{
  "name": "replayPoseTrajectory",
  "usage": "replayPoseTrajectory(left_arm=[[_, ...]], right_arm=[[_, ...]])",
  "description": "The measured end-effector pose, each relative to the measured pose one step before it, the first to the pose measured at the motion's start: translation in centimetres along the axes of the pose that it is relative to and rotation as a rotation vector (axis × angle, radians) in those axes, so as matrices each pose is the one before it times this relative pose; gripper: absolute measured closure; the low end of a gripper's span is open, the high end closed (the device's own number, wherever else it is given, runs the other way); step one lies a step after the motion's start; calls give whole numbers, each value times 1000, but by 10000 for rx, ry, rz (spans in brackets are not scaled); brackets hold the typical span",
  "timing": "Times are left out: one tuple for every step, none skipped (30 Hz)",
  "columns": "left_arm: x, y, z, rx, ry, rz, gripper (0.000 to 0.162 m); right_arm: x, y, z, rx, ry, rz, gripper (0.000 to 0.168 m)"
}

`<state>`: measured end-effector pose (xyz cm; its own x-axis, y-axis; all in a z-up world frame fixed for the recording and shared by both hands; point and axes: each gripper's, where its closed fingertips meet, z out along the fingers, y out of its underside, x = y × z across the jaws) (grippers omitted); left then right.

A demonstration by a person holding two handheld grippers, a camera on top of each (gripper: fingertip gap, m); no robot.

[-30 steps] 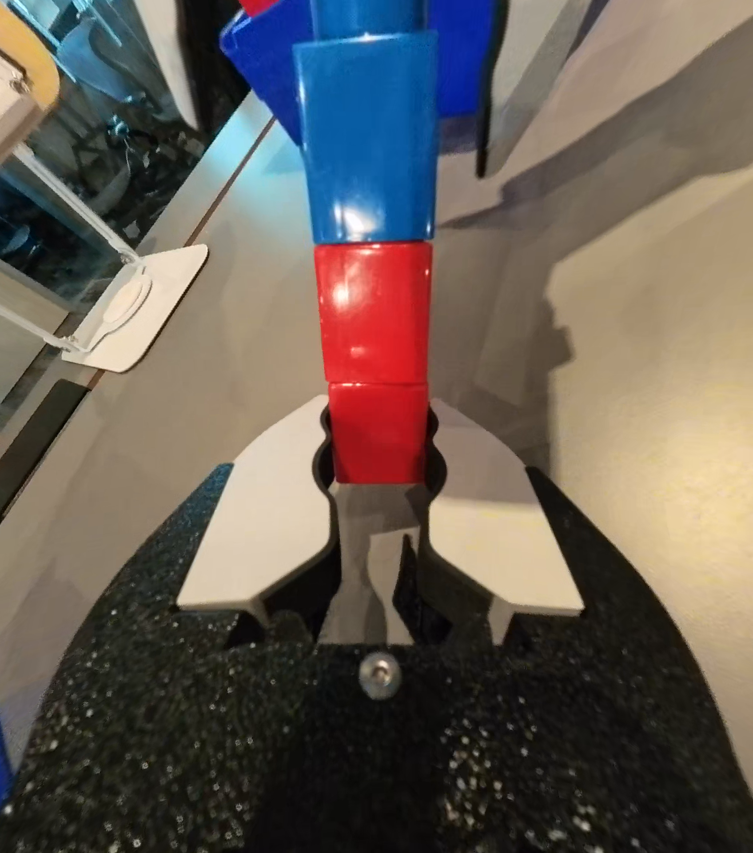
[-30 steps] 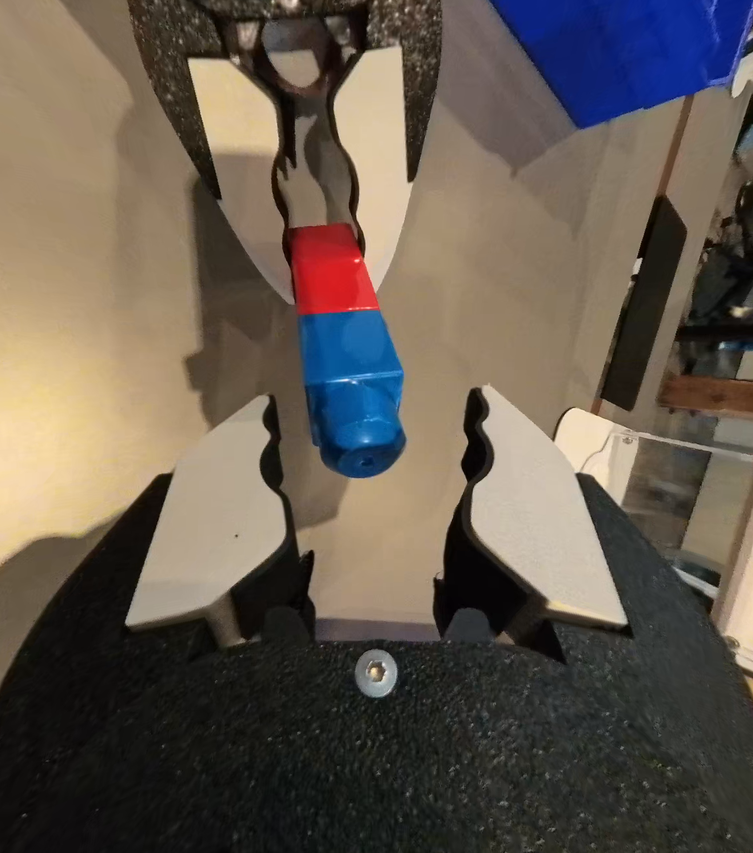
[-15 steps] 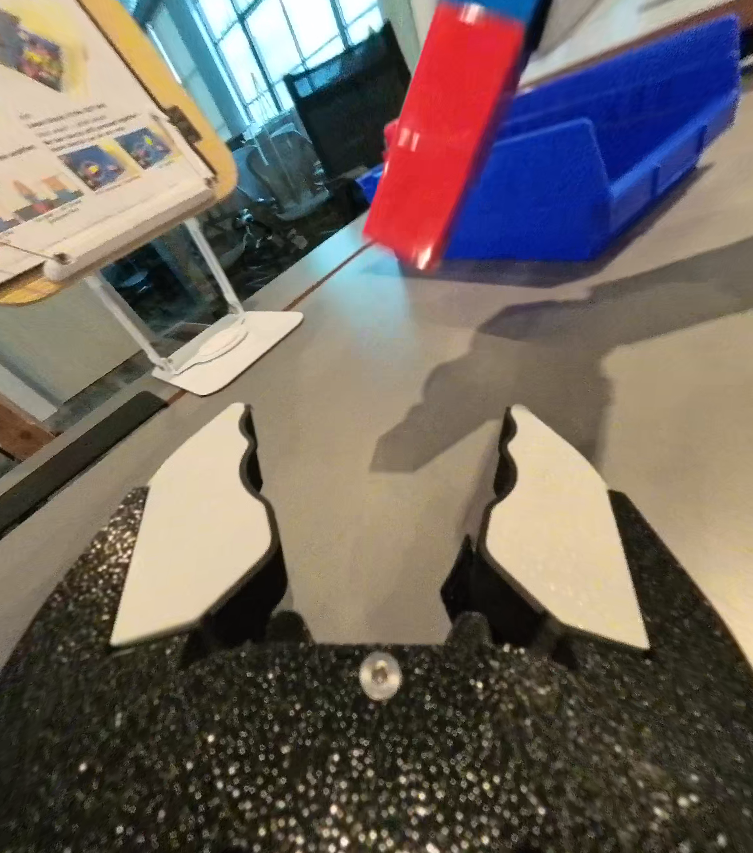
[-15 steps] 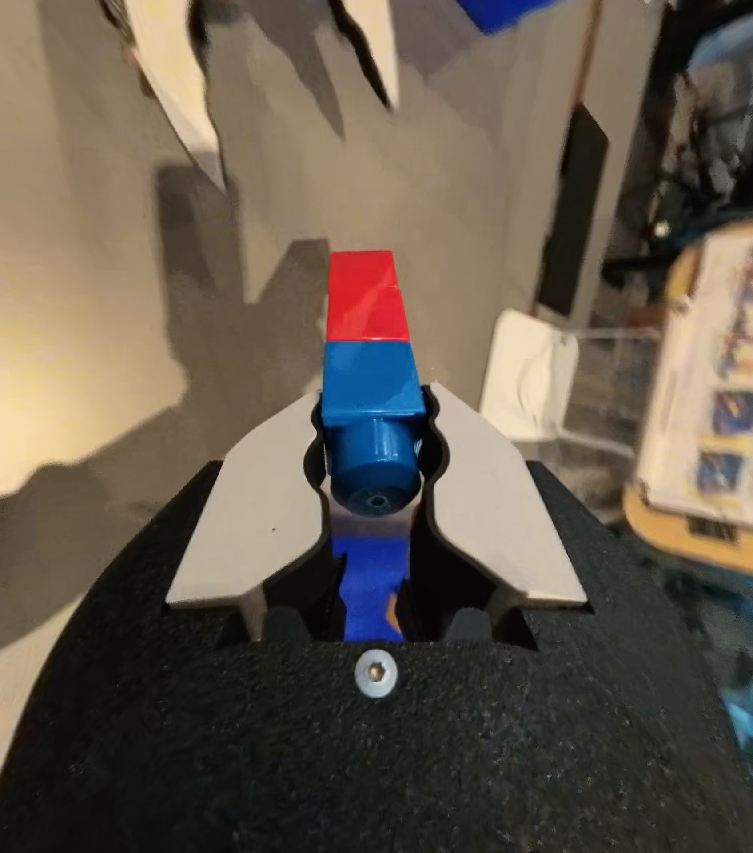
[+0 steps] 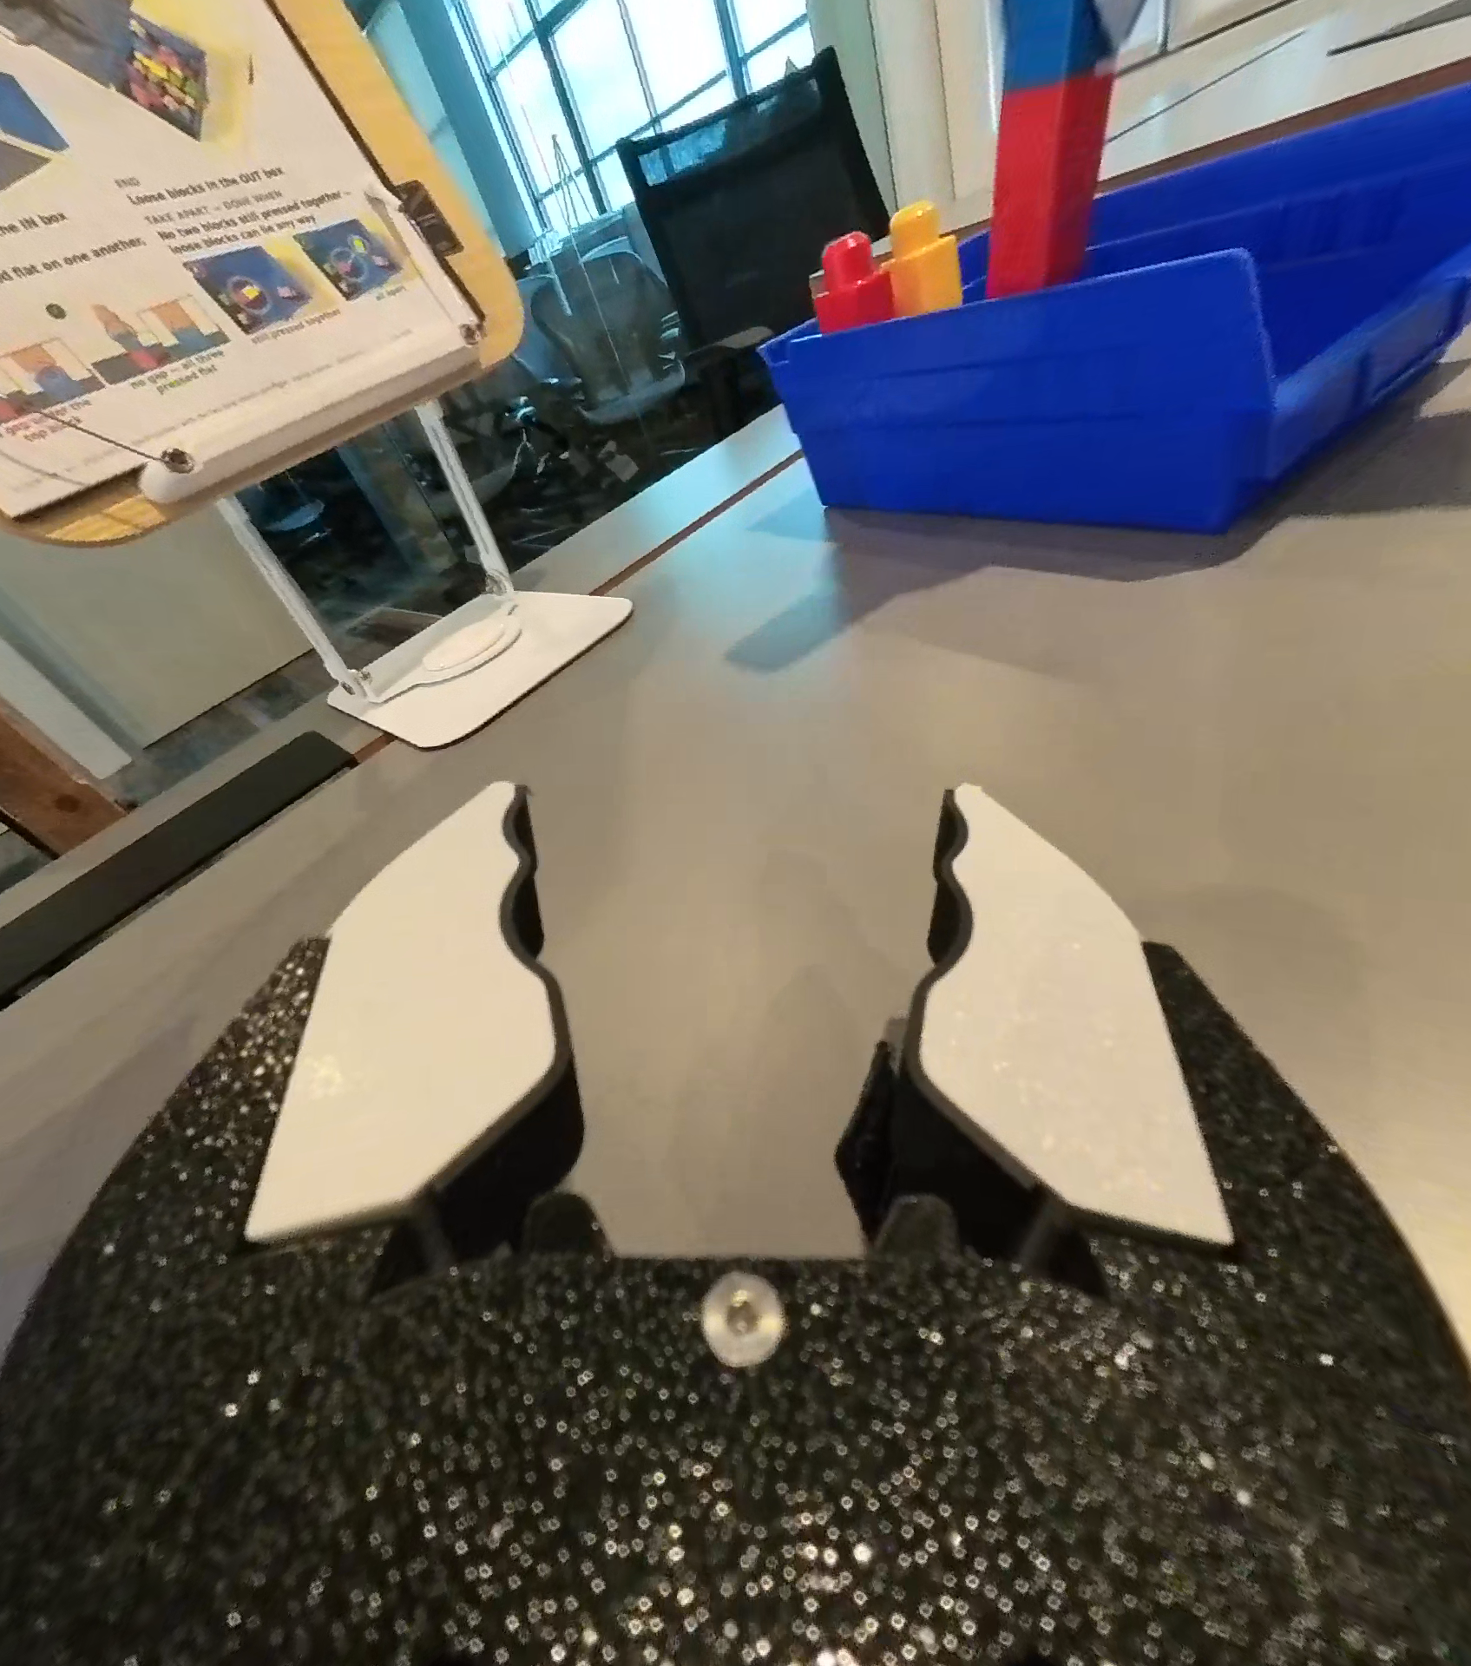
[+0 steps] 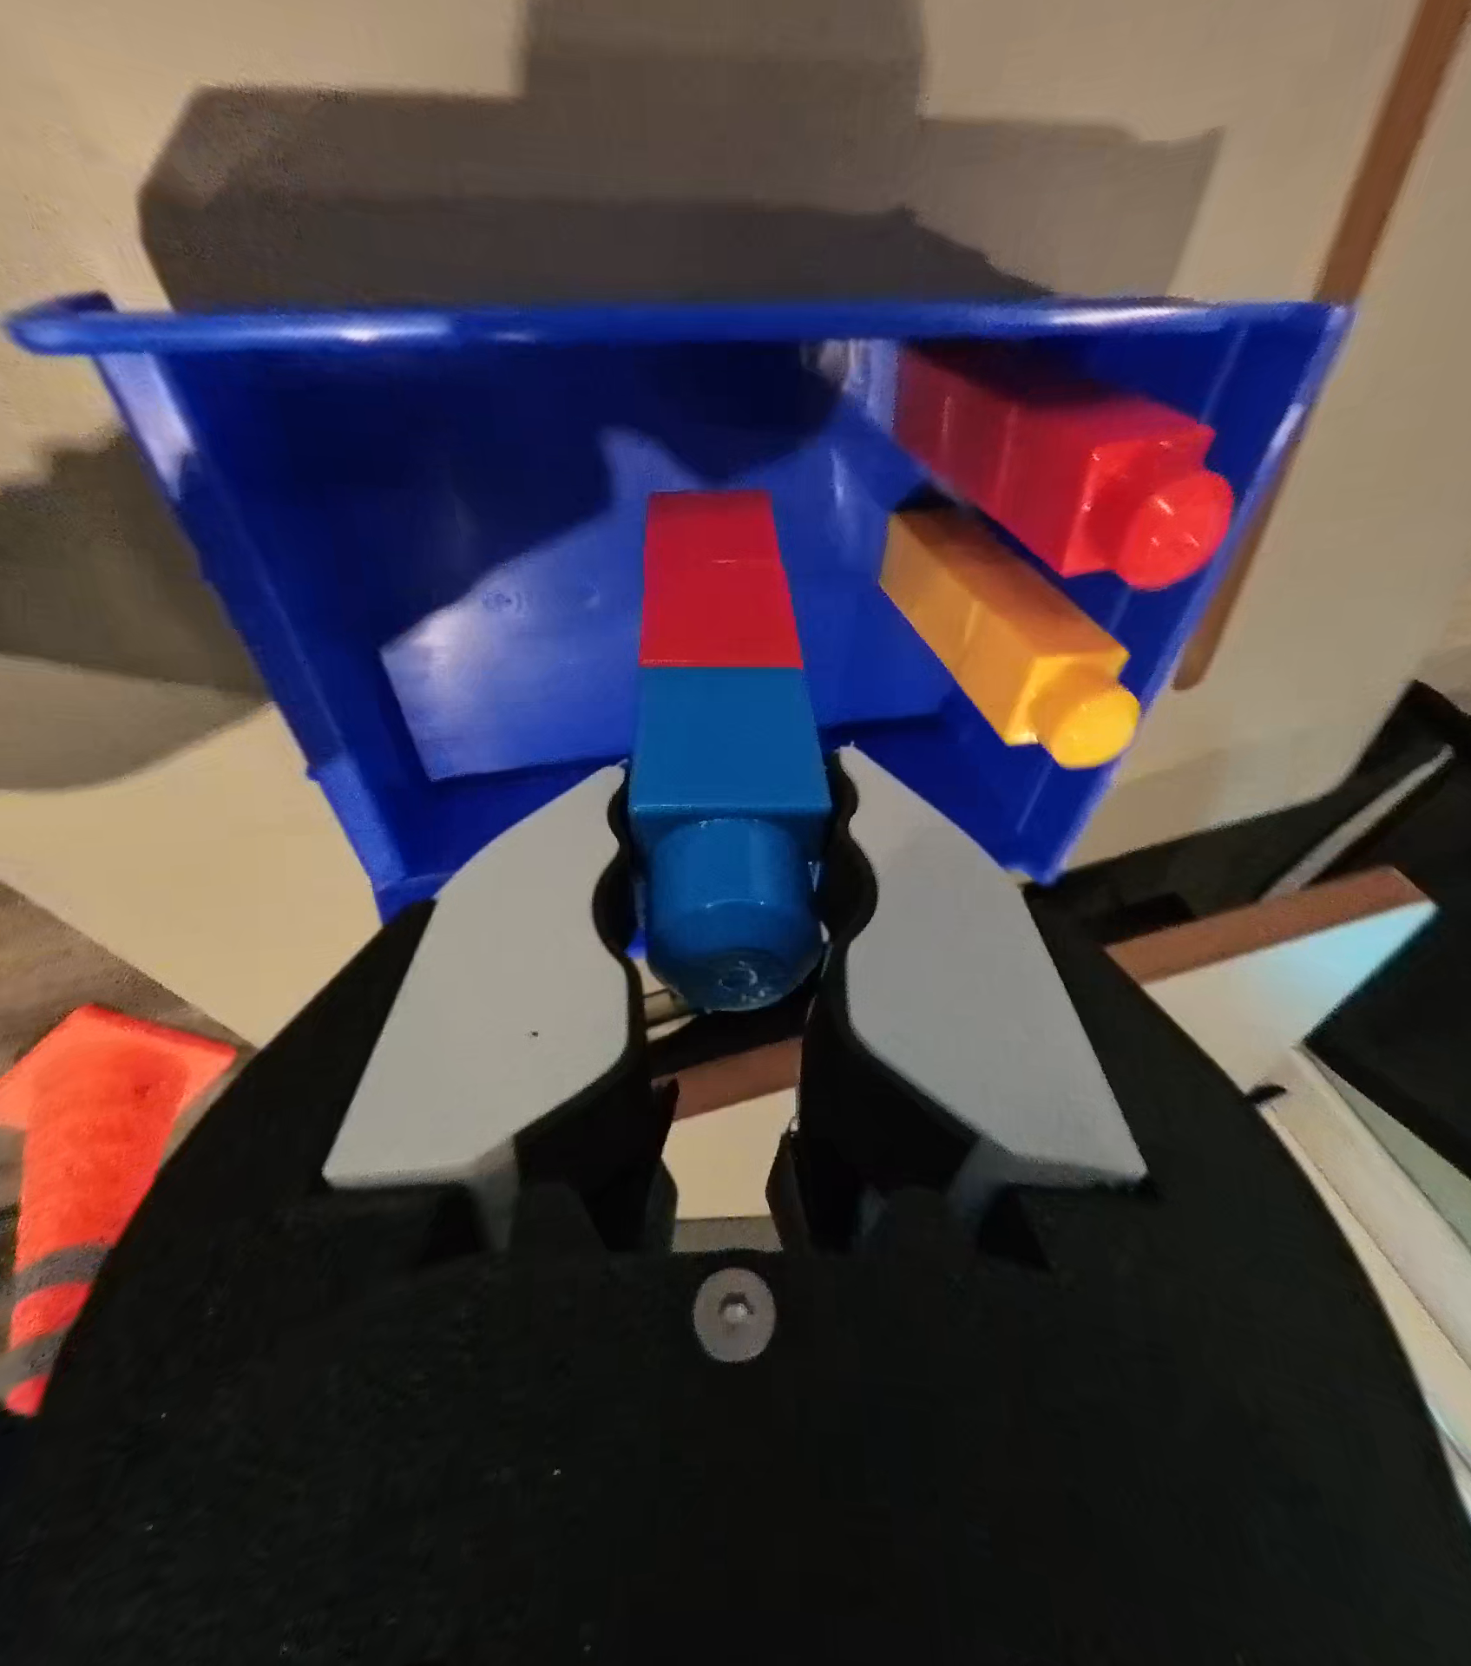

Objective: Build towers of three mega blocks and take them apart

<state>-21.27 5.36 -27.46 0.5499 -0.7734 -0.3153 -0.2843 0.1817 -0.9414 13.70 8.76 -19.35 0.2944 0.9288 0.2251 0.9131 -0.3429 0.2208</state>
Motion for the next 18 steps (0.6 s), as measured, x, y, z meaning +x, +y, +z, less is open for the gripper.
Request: replayPoseTrajectory(left_arm=[[-136, 8, -13, 0, -26, -104, 77], [-109, -6, -7, 5, -11, -98, 77], [-96, 12, 0, -1, -13, -84, 77], [-71, 11, 12, -11, -10, -60, 77], [-22, 30, 12, -22, 7, -33, 77], [2, 41, 38, -34, 9, -10, 78], [7, 47, 46, -37, 5, 7, 78], [30, 50, 31, -32, 17, 14, 78], [33, 25, 31, -28, 20, 8, 78], [-2, 34, 21, -20, 3, -5, 78], [-24, 7, 4, -7, -3, -16, 79], [-9, -5, 4, 4, 8, -26, 79], [-35, 1, -11, 7, 2, -34, 79], [-42, -11, -5, 7, -7, -38, 79], [-24, -1, -4, 6, 6, -36, 79], [-6, 2, 1, 1, 18, -30, 80], [6, 4, 5, -5, 16, -23, 80], [-4, 12, 7, -4, 13, -13, 80]], right_arm=[[228, -303, 974, -147, -221, -118, 131], [280, -413, 801, -78, -143, -113, 131], [232, -425, 674, -45, -142, -116, 131], [307, -364, 549, -60, -75, -105, 131], [203, -306, 469, -76, -122, -111, 131], [139, -287, 406, -53, -160, -92, 131], [210, -272, 353, -43, -99, -65, 131], [197, -159, 301, -84, -90, -71, 131], [180, -100, 269, -86, -79, -53, 131], [176, -86, 248, -69, -86, -25, 131], [178, -136, 245, -16, -64, -21, 131], [139, -151, 220, 17, -66, -30, 131], [89, -111, 201, 1, -86, -16, 131], [53, -94, 197, -4, -77, -1, 131], [50, -52, 184, -16, -64, 12, 131], [45, -34, 161, -21, -50, 20, 131], [66, -35, 148, -12, -24, 13, 131], [44, -39, 117, 9, -17, 20, 131]])
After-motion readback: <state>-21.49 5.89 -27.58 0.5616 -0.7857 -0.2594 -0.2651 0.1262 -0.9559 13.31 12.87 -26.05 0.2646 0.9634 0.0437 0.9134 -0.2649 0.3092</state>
